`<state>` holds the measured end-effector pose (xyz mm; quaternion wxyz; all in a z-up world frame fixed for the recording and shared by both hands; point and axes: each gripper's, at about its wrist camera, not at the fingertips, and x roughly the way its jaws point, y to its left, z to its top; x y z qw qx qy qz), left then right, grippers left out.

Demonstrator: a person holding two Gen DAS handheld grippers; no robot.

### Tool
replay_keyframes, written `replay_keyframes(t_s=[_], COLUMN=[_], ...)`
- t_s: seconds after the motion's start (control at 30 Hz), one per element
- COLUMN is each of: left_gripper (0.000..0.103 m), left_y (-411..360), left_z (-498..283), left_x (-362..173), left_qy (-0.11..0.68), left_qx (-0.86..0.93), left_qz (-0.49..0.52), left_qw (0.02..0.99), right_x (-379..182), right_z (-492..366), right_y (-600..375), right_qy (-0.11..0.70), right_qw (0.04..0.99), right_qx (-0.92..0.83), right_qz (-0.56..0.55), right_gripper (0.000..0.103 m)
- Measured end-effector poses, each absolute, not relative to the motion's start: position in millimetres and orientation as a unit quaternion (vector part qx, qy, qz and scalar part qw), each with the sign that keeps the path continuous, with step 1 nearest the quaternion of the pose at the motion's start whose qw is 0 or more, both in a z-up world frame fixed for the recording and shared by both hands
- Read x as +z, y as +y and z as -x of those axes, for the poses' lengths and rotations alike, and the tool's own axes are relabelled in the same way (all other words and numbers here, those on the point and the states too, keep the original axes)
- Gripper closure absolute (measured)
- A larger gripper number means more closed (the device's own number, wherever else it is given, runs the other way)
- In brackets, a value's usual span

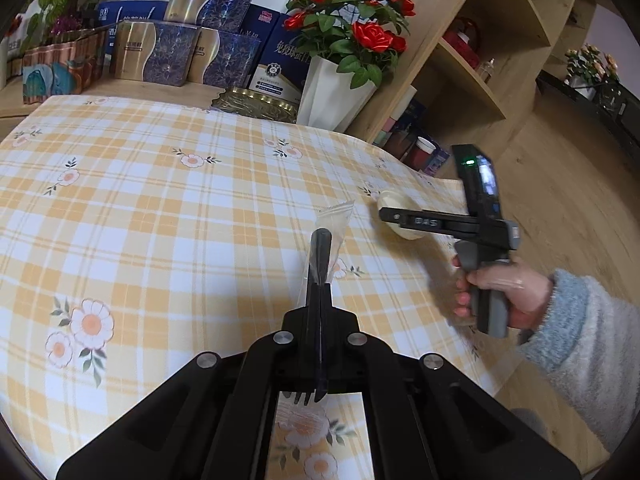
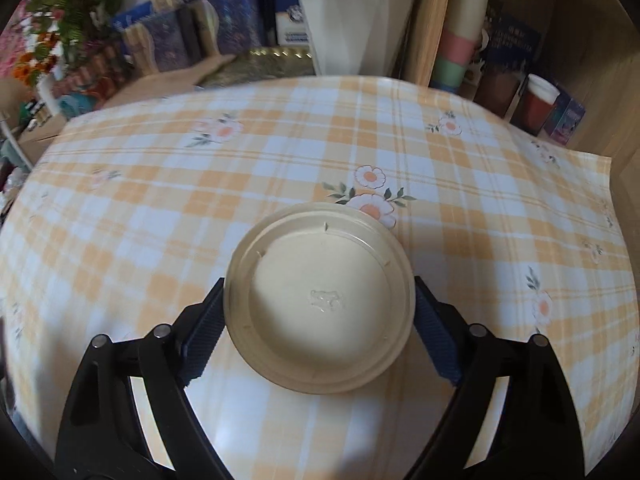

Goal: Collect trash
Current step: 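Grasp the small white round dish with the right tool while the left tool holds the spoon, then carry the spoon and dish over the brown bin and open the right tool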

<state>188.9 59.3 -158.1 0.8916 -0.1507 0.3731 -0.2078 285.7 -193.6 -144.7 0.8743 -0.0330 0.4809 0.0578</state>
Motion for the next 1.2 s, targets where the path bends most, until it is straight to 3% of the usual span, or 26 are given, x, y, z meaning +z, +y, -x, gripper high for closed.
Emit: replay_keyframes(t_s=[0.63, 0.93, 1.2], left_gripper=[0.103, 0.103, 0.103], left_y=[35, 28, 27], left_z=[-80, -39, -17], left_x=[-125, -120, -121], left_qy=[0.367, 0.365, 0.368], left_qx=[-0.237, -0.246, -0.245], left_qz=[0.12, 0.113, 0.111], left_qw=[0.892, 0.891, 0.89], right_x=[-63, -78, -131], right_z=[-76, 11, 56], right_y=[-204, -194, -172], right_qy=[0.403, 0.415, 0.482], right_qw=[0.905, 0.895, 0.854], right_qx=[0.136, 0.164, 0.196], right_qz=[0.014, 0.017, 0.023], right_gripper=[0.017, 0.017, 0.017])
